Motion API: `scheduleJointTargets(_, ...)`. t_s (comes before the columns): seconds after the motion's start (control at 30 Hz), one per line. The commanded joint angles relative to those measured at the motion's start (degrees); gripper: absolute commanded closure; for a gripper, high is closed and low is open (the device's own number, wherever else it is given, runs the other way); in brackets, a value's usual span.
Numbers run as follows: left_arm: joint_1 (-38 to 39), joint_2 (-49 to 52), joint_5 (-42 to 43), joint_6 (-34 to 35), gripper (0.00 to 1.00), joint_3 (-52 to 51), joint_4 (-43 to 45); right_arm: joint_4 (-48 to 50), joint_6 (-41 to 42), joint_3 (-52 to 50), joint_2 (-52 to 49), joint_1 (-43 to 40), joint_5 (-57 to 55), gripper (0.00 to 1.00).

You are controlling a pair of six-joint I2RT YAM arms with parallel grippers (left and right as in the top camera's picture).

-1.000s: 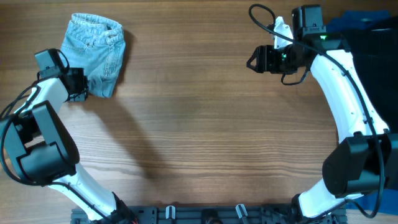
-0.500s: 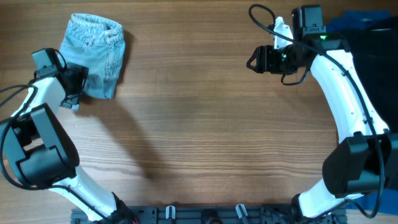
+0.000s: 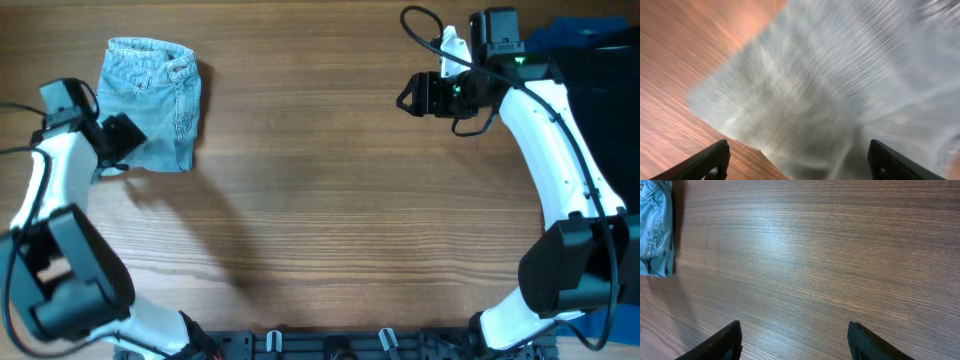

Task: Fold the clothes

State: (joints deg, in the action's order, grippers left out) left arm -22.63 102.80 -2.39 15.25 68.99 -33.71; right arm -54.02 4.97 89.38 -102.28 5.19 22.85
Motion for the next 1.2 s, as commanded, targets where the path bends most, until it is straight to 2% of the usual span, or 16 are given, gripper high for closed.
scheduleJointTargets(0.0, 0.59, -7.43, -2.58, -3.34, 0.18, -0.31, 1.14, 0.68, 1.25, -0.26, -1.36, 0.09, -0.37, 0.32)
scheduleJointTargets(0.1, 2.08, -7.15, -2.64, -4.81, 0.34, -0.33, -0.74, 0.74, 1.22, -0.26, -1.36, 0.09, -0.37, 0.32)
scheduleJointTargets(0.17, 2.45, -6.21, -2.64, -4.76, 0.6, -0.59, -2.58, 0.46, 1.2, -0.26, -1.36, 0.09, -0.39, 0.32)
scheduleJointTargets(0.27, 2.45, -3.58, -2.64, -4.79, 0.89, -0.96, -2.23, 0.37, 1.18, -0.26, -1.36, 0.09, -0.39, 0.32)
scheduleJointTargets(0.33, 2.45, -0.46, -2.64, -4.79, 0.96, -0.96, -0.81, 0.39, 1.18, -0.26, -1.36, 0.09, -0.39, 0.32)
scheduleJointTargets(0.67, 2.47, 8.9, -2.58, -4.76, 0.93, -0.96, 5.77, 0.42, 1.18, -0.26, -1.36, 0.09, -0.39, 0.32)
scheduleJointTargets(0.8, 2.67, 8.35, -0.11, -4.81, 0.89, -0.28, 10.84, 0.28, 1.18, -0.26, -1.36, 0.09, -0.39, 0.32)
scheduleJointTargets(1.03, 3.28, 3.82, 5.62, -5.73, 0.81, 3.39, 11.8, -0.5, 1.18, -0.26, -1.38, 0.09, -0.42, 0.32)
scheduleJointTargets(1.1, 4.28, 4.37, 5.57, -6.08, 0.82, 3.34, 12.28, -0.44, 1.18, -0.26, -1.36, 0.09, -0.39, 0.32)
scheduleJointTargets(1.17, 5.49, 6.03, 5.57, -6.36, 0.89, 3.34, 14.84, -0.26, 1.18, -0.26, -1.38, 0.09, -0.37, 0.32)
